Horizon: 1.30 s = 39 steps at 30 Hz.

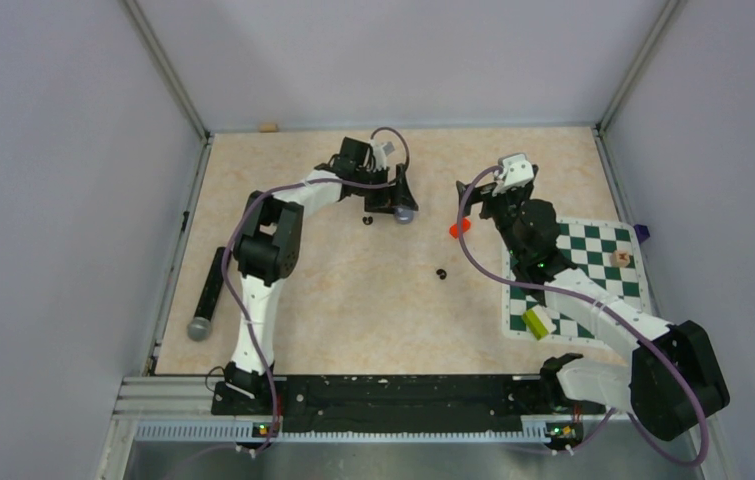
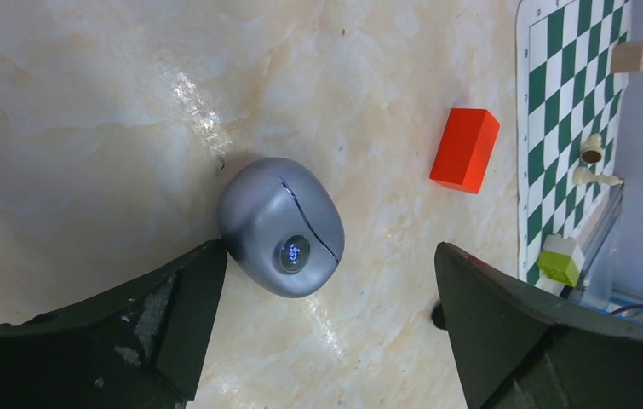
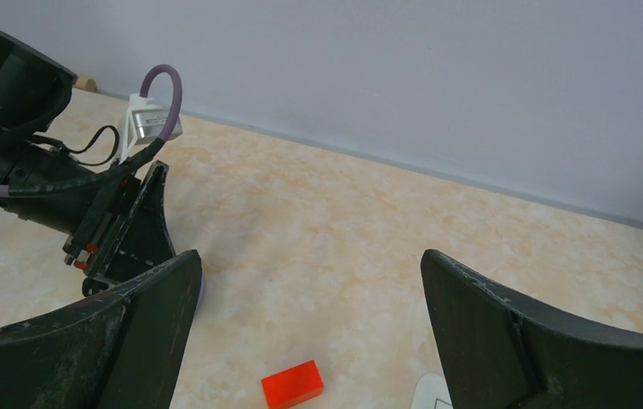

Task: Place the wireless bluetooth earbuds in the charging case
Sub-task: Place the charging case with the earbuds at the center of the board, then pick up the charging case from the center of the board.

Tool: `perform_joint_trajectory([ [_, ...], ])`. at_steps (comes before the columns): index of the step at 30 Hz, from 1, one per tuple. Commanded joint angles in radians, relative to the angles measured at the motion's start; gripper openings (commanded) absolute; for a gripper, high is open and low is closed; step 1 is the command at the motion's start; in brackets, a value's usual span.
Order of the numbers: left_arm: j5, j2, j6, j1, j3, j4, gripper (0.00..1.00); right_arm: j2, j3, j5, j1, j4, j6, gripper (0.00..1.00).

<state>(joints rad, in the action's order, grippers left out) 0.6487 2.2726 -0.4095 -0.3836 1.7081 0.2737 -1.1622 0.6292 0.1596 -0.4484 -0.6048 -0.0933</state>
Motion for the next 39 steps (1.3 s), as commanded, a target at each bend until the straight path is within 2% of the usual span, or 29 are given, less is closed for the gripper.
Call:
perform_joint_trajectory([
  [1,-0.042,-0.077,0.065,-0.002,0.032,0.038,0.99,0.03,0.009,-0.006,0.012,-0.038,0.012,0.99],
  [8,-0.094,-0.225,0.195,0.012,0.031,0.105,0.99,0.04,0.004,-0.023,0.026,-0.035,0.023,0.99],
  [13,-0.16,-0.345,0.369,0.062,0.019,0.221,0.99,0.045,0.003,-0.035,0.03,-0.03,0.04,0.99],
  [16,-0.233,-0.402,0.442,0.117,0.006,0.313,0.99,0.05,0.002,-0.043,0.031,-0.029,0.05,0.99],
  [22,-0.383,-0.524,0.447,0.28,-0.094,0.448,0.99,0.07,-0.003,-0.058,0.03,-0.029,0.058,0.99],
  [26,-0.424,-0.568,0.474,0.372,-0.192,0.49,0.99,0.075,-0.003,-0.077,0.031,-0.024,0.07,0.99],
  [29,-0.426,-0.575,0.487,0.434,-0.27,0.5,0.99,0.08,-0.005,-0.086,0.031,-0.025,0.073,0.99],
  [33,-0.429,-0.545,0.503,0.464,-0.335,0.513,0.98,0.093,-0.008,-0.086,0.034,-0.023,0.073,0.99],
  [39,-0.412,-0.453,0.524,0.473,-0.37,0.521,0.85,0.104,-0.014,-0.096,0.045,-0.024,0.075,0.99],
])
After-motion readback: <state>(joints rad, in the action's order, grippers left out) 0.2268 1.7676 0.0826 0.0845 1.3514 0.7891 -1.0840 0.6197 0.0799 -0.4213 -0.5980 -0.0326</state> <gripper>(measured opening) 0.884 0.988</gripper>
